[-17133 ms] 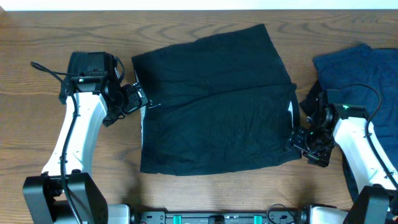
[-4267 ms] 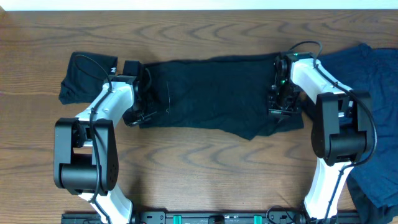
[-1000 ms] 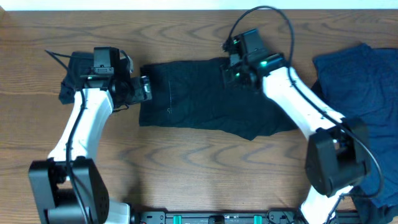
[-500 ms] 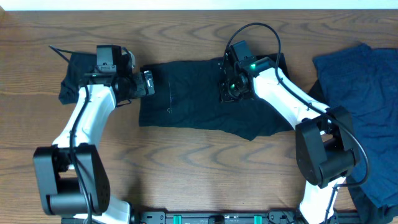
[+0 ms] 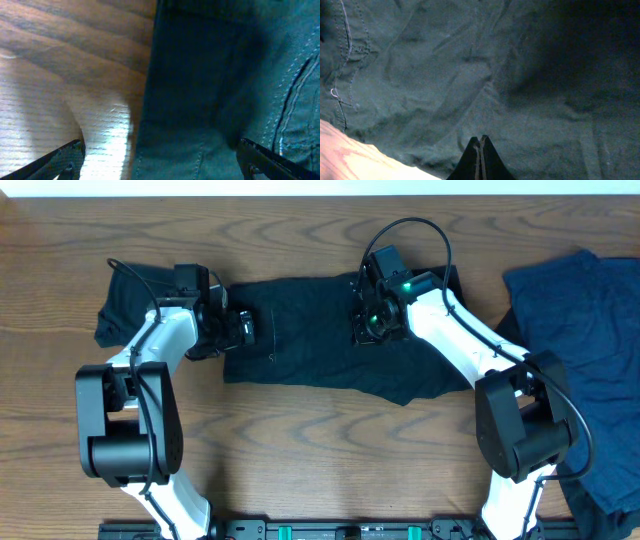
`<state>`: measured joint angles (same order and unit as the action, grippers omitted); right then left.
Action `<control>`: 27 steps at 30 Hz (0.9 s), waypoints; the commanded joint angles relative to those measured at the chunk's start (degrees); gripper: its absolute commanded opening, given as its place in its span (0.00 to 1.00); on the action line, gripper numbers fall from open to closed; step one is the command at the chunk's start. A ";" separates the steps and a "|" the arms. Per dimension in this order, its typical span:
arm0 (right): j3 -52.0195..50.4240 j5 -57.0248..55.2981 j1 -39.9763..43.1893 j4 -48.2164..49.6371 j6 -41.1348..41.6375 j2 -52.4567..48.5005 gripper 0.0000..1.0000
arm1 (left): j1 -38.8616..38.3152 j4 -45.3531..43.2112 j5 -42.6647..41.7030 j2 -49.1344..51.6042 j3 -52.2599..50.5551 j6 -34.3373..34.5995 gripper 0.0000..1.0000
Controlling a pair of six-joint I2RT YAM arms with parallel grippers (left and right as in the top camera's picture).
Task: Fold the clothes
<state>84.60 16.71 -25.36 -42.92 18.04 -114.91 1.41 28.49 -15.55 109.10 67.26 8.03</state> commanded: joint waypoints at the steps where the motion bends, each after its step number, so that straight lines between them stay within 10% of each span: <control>1: -0.42 -0.96 -0.33 -0.09 1.68 -0.79 0.01 | 0.13 -0.35 -2.03 0.22 0.24 -0.28 0.98; 27: -0.39 8.35 2.03 1.46 4.24 -6.75 0.01 | -0.28 -0.31 -5.66 0.20 0.11 -0.26 0.98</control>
<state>84.44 22.76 -23.35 -41.65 20.56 -121.14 1.39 28.05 -20.49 109.10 67.26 8.05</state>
